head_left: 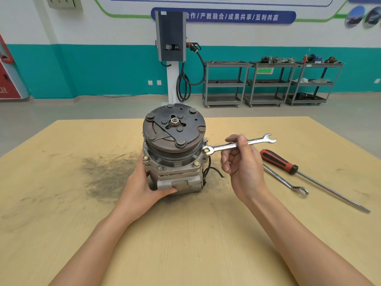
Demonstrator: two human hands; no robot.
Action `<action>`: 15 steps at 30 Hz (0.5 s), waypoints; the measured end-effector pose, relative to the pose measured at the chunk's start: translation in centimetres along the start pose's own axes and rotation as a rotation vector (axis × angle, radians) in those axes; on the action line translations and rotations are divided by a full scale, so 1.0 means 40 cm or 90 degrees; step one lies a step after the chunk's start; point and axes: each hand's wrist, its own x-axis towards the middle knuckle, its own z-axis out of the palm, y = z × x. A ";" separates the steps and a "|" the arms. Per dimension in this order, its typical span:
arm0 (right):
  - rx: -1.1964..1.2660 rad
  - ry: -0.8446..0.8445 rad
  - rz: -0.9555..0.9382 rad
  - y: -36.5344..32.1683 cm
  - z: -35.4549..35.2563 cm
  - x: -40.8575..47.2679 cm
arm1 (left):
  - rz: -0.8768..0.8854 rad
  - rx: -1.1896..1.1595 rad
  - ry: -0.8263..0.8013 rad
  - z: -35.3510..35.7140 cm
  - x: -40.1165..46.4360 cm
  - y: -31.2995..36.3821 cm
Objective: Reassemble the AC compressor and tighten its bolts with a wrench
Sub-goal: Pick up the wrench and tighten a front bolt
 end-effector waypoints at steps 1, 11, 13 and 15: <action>0.005 -0.002 0.003 -0.001 0.002 0.003 | -0.001 0.000 0.000 0.000 0.000 0.000; -0.409 0.158 -0.117 -0.085 -0.118 0.063 | -0.012 0.027 0.009 0.001 -0.004 0.011; -0.701 0.107 -0.078 -0.084 -0.157 0.069 | -0.010 0.033 0.010 0.001 -0.005 0.017; -0.983 0.026 0.017 -0.062 -0.178 0.068 | -0.013 0.034 0.013 0.001 -0.007 0.017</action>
